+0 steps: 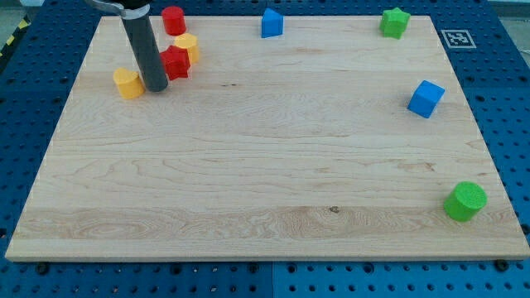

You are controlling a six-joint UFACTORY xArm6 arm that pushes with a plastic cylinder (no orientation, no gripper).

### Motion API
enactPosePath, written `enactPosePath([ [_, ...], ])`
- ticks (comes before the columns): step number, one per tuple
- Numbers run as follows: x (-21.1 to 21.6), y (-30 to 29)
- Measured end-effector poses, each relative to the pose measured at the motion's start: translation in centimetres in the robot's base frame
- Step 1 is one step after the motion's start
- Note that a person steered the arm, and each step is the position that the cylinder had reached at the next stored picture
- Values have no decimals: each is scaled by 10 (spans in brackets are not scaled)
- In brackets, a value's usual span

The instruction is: Slide the yellow hexagon to the bottom center

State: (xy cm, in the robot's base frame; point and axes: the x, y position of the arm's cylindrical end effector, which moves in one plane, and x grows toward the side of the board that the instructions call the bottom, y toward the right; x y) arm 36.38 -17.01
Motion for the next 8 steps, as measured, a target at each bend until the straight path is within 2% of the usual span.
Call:
enactPosePath([
  [1,-4,0],
  [4,-60,-28],
  [5,-90,-31],
  [6,-109,-23],
  [8,-109,14],
])
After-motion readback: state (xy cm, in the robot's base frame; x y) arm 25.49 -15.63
